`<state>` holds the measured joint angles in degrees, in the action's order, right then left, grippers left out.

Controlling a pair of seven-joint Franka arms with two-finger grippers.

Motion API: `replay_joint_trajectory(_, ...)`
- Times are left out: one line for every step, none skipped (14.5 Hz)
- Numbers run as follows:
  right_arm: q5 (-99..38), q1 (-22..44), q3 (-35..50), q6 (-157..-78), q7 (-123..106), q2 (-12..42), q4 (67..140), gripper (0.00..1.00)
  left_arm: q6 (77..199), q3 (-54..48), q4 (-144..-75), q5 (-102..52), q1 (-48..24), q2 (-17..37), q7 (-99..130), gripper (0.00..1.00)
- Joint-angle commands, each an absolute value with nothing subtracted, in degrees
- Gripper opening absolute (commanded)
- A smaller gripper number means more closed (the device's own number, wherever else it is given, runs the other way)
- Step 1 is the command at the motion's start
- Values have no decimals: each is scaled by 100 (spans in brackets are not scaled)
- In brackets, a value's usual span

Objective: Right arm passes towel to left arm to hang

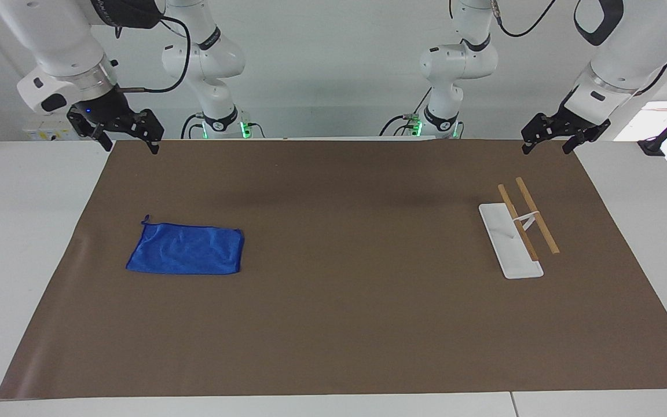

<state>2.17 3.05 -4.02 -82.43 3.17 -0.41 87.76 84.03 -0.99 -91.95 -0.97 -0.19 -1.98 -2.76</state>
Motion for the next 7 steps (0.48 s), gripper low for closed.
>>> replay_joint_trajectory(202, 220, -352, -8218, 184, -114, 8833, 100, 8420, -185, -9246, -18, 79, -246, -290, 100)
replay_joint_trajectory(202, 220, -352, -8218, 185, -114, 8833, 100, 8420, -185, -9237, -18, 79, -246, -290, 100)
replay_joint_trajectory(202, 220, -352, -8226, 202, -106, 8824, 100, 8420, -185, -9246, -18, 79, -246, -290, 100)
replay_joint_trajectory(202, 220, -352, -8235, 211, -105, 8824, 100, 8420, -185, -9246, -18, 79, -246, -290, 100)
replay_joint_trajectory(202, 220, -352, -8235, 220, -114, 8833, 100, 8420, -185, -9246, -18, 79, -246, -290, 100)
replay_joint_trajectory(193, 211, -352, -8244, 228, -140, 8894, 100, 8420, -185, -9246, -18, 79, -246, -290, 100)
replay_joint_trajectory(185, 202, -352, -8244, 194, -149, 8929, 100, 8420, -185, -9246, -26, 79, -246, -290, 100)
